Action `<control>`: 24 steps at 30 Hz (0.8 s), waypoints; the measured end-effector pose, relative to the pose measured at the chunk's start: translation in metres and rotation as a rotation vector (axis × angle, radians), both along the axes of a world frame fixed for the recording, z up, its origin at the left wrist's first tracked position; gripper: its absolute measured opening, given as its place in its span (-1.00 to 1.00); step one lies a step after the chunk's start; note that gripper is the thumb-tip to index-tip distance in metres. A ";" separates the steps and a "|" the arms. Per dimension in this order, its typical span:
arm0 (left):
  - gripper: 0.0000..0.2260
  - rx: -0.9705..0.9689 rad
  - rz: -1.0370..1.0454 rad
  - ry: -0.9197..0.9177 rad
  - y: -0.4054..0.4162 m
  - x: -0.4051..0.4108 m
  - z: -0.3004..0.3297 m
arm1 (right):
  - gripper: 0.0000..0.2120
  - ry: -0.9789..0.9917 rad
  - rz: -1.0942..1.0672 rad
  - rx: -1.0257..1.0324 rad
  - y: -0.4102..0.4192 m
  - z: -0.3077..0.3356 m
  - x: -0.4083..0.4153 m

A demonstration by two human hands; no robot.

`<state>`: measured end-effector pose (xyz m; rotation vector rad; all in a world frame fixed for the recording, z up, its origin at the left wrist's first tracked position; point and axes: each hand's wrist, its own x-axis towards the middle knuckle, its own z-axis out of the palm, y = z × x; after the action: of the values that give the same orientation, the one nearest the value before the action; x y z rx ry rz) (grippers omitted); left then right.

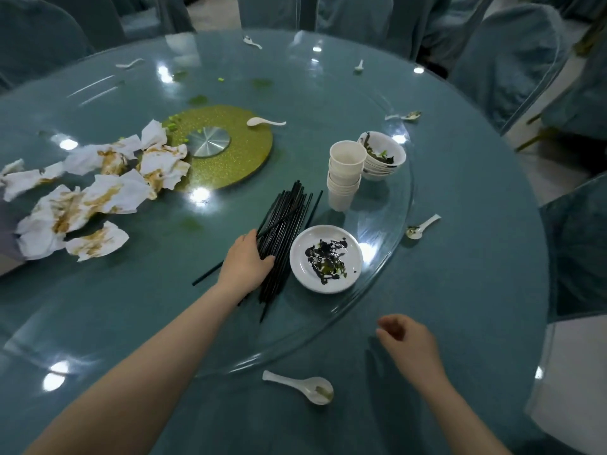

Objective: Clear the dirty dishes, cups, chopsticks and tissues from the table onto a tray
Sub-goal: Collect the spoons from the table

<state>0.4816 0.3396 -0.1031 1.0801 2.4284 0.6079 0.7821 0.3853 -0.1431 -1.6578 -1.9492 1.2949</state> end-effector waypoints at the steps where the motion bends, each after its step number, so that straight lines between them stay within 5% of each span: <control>1: -0.49 0.024 0.001 -0.032 -0.014 0.002 0.004 | -0.91 -0.028 0.022 -0.014 -0.008 -0.002 0.001; 10: -0.82 0.421 0.402 -0.541 -0.136 -0.001 0.048 | -0.78 -0.196 0.290 -0.097 -0.064 -0.009 -0.031; 24: -0.82 0.452 0.851 -0.523 -0.342 0.004 0.013 | -0.87 -0.118 0.571 -0.019 -0.127 0.011 -0.101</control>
<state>0.4858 -0.0028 -0.0900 -0.0873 2.2182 1.5292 0.6811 0.2579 -0.1324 -1.2459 -2.6104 1.4181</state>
